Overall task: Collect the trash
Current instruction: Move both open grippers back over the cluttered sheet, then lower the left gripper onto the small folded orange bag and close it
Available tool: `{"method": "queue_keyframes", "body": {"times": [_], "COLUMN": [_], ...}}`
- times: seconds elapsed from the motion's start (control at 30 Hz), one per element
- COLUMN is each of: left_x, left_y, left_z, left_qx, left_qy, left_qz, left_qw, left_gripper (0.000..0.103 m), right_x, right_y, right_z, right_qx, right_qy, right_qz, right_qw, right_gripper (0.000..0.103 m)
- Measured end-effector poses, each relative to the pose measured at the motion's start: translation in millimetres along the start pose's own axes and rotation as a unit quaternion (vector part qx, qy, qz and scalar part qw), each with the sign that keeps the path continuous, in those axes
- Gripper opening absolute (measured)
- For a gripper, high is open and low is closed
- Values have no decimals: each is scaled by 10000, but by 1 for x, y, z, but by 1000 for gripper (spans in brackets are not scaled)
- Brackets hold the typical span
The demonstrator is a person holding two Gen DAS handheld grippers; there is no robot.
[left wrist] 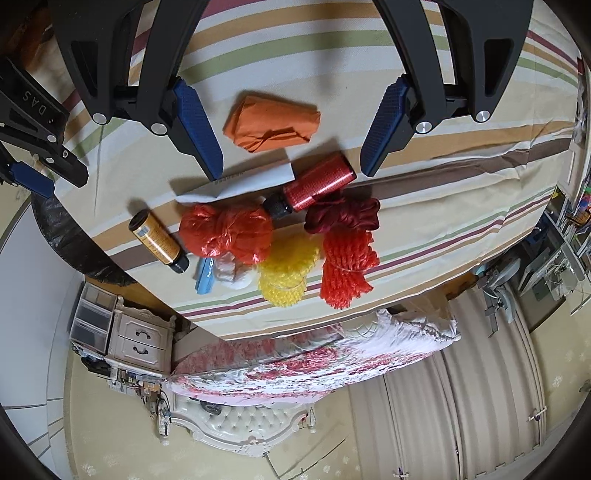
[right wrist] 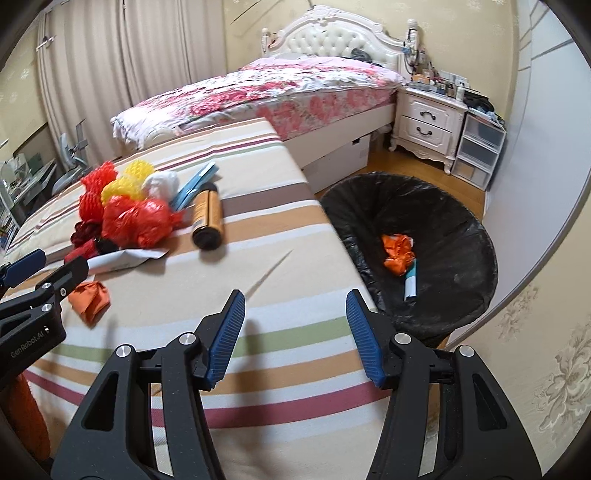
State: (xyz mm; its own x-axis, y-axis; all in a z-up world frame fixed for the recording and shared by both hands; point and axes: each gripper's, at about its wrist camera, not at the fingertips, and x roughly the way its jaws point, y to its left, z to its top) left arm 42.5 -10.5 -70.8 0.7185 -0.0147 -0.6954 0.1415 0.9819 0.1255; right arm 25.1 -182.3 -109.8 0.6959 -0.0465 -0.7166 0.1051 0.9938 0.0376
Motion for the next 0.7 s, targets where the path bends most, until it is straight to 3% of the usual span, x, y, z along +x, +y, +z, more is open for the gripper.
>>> {"method": "queue_keyframes", "body": {"times": [0.4,0.7], "left_x": [25,20], "left_y": [9,9], "left_z": [-13,-18], "left_qx": [-83,110], "left_qy": [449,332], "left_qz": [-245,-468], "left_qw": [9987,9983], "left_gripper": [74,35], "right_x": [6,11], "right_y": [18,35], "right_z": [5,16], "right_qx": [-132,-298], "right_qy": [51,61], "right_qz": [169,272], "right_qw": [9998,9992], "right_gripper": [57,57]}}
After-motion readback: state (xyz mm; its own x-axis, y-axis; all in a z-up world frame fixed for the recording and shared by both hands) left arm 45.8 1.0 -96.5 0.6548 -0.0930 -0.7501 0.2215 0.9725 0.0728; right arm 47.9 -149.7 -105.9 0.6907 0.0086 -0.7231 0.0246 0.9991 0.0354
